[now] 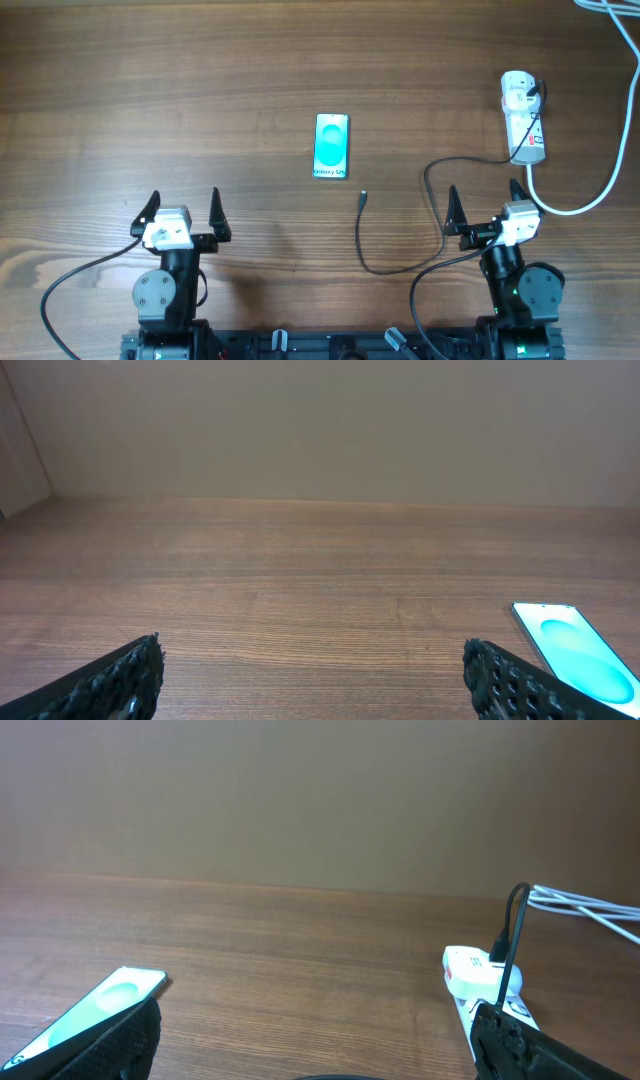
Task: Plug charger to phone and switch on socket
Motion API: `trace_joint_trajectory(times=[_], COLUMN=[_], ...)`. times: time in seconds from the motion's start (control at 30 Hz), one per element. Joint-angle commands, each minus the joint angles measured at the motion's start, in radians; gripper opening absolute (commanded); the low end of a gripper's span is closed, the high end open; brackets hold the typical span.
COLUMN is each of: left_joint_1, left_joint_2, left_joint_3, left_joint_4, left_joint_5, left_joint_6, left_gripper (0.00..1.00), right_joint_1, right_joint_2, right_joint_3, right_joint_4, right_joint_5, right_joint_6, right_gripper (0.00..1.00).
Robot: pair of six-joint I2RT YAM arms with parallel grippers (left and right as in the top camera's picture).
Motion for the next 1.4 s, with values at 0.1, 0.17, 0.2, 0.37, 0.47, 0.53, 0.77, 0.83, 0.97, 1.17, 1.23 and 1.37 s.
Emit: trace_joint_trajectory(times=[0.1,0.17,0.2,0.37,0.47,0.53,0.77,0.83,0.97,1.17,1.23,1.37], left_joint_1=[0.009,0.009,0.009,0.009,0.009,0.009,0.009,0.009,0.009,0.009,0.009,0.009], left_joint_2=[-0.007,-0.007,-0.007,-0.007,-0.007,-0.007,-0.007,-0.007,-0.007,-0.007,-0.007,-0.007], left_joint_3=[-0.007,-0.007,-0.007,-0.007,-0.007,-0.007,-0.007,-0.007,-0.007,-0.007,-0.007,-0.007], left_joint_4=[0.001,0.001,0.001,0.001,0.001,0.001,0.001,0.001,0.001,0.016,0.034,0.154], left_joint_5=[0.015,0.016,0.015,0.015,0.015,0.015,0.015,0.016,0.015,0.144,0.359,0.441], left_joint_6=[0.019,0.019,0.019,0.019,0.019,0.019,0.019,0.019,0.019,-0.016,-0.141,-0.180], left_gripper=[1.00,1.00,1.00,1.00,1.00,1.00,1.00,1.00,1.00,1.00,1.00,1.00], right_joint_1=[0.004,0.004,0.004,0.004,0.004,0.004,0.004,0.004,0.004,0.004,0.004,0.004], right_joint_2=[-0.006,-0.006,-0.006,-0.006,-0.006,-0.006,-0.006,-0.006,-0.006,-0.006,-0.006,-0.006], right_joint_3=[0.000,0.000,0.000,0.000,0.000,-0.001,0.000,0.000,0.000,0.000,0.000,0.000], right_joint_4=[0.002,0.002,0.002,0.002,0.002,0.002,0.002,0.002,0.002,0.002,0.002,0.002], right_joint_5=[0.010,0.010,0.010,0.010,0.010,0.010,0.010,0.010,0.010,0.010,0.010,0.010], right_joint_6=[-0.003,-0.003,-0.003,-0.003,-0.002,-0.003,-0.002,-0.002,-0.003,-0.003,-0.003,-0.002], right_gripper=[1.00,1.00,1.00,1.00,1.00,1.00,1.00,1.00,1.00,1.00,1.00,1.00])
